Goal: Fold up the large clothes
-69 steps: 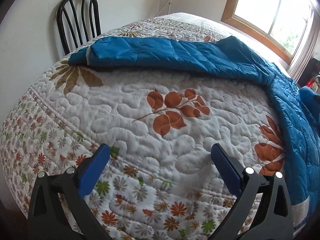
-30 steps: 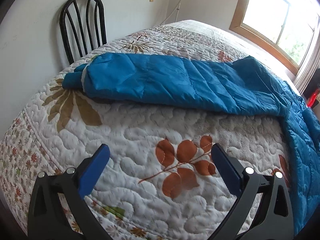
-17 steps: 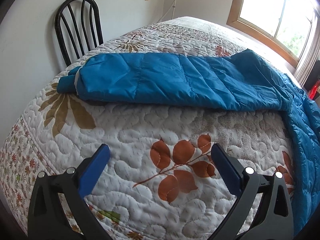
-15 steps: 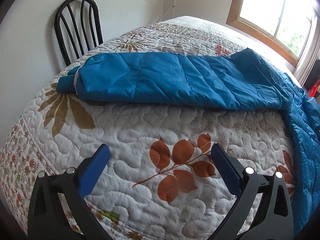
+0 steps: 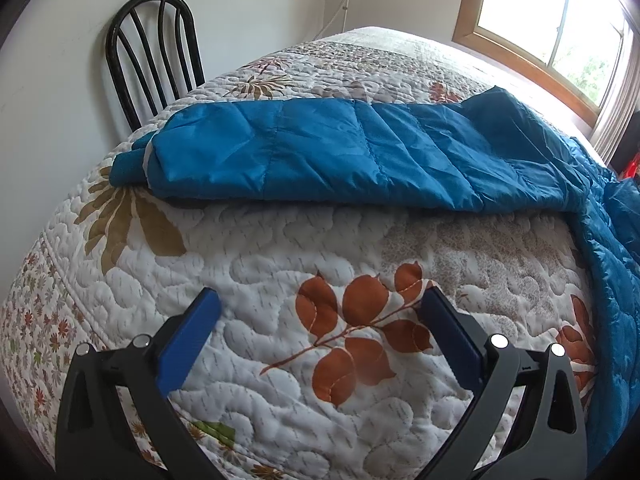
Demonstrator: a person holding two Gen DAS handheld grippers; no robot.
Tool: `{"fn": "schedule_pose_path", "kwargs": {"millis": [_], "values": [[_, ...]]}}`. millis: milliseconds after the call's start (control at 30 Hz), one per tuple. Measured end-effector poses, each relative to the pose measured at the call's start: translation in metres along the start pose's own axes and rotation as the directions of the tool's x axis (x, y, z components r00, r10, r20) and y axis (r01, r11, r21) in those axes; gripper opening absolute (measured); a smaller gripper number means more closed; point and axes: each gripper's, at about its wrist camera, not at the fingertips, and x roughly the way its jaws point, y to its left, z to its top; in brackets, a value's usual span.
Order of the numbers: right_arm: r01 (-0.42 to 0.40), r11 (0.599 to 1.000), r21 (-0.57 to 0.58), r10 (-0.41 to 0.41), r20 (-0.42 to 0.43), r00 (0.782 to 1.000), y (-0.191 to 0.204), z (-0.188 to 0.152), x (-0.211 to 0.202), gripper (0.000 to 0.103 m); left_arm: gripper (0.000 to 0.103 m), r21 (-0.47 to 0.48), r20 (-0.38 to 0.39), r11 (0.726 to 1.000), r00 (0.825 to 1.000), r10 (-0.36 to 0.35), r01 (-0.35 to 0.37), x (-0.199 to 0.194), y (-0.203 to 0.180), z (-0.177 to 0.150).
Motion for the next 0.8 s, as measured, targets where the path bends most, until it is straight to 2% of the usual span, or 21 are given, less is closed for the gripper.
{"fn": "schedule_pose_path", "kwargs": {"millis": [100,200,267,333,367,433,500,600,700,733,800], "values": [[-0.057,0.998,-0.027,0.056,-0.039,0.998,0.02,0.012,0.027,0.025,0.1,-0.005,-0.003,1.0,1.0,-0.006,0.006,0.001,0.001,0.0],[-0.115,0.99,-0.08,0.106,-0.11,0.988,0.052,0.009,0.058,0.025,0.1,-0.006,-0.004,1.0,1.0,-0.008,0.008,0.001,0.001,0.0],[-0.107,0.987,-0.123,0.089,-0.145,0.985,0.066,0.002,0.068,0.025,0.1,-0.01,-0.004,1.0,1.0,-0.013,0.013,0.001,0.003,0.0],[-0.091,0.986,-0.139,0.071,-0.138,0.988,0.068,-0.005,0.063,0.026,0.1,-0.015,-0.002,1.0,1.0,-0.019,0.019,0.001,0.004,0.0],[-0.073,0.988,-0.137,0.056,-0.123,0.991,0.064,-0.007,0.056,0.026,0.1,-0.016,-0.001,1.0,1.0,-0.022,0.022,0.001,0.004,0.0],[0.017,0.991,-0.131,-0.027,-0.076,0.997,0.055,-0.009,0.042,0.026,0.1,-0.017,-0.001,1.0,1.0,-0.024,0.024,0.0,0.005,-0.001],[0.116,0.987,-0.113,-0.123,-0.056,0.991,0.044,-0.009,0.034,0.026,0.1,-0.021,0.002,0.999,1.0,-0.028,0.028,0.0,0.005,-0.001],[0.163,0.983,-0.086,-0.17,-0.089,0.981,0.029,-0.011,0.043,0.027,0.1,-0.02,0.002,0.999,1.0,-0.026,0.026,-0.001,0.004,-0.002],[0.204,0.976,-0.079,-0.214,-0.159,0.964,0.019,-0.015,0.079,0.027,0.1,-0.019,0.001,1.0,1.0,-0.025,0.025,-0.001,0.004,-0.002],[0.239,0.966,-0.095,-0.252,-0.157,0.955,0.018,-0.018,0.091,0.027,0.1,-0.02,0.001,0.999,1.0,-0.025,0.025,-0.001,0.005,-0.002],[0.24,0.965,-0.11,-0.253,-0.125,0.959,0.019,-0.016,0.096,0.025,0.1,-0.021,0.001,0.999,1.0,-0.026,0.026,-0.001,0.004,-0.002]]}}
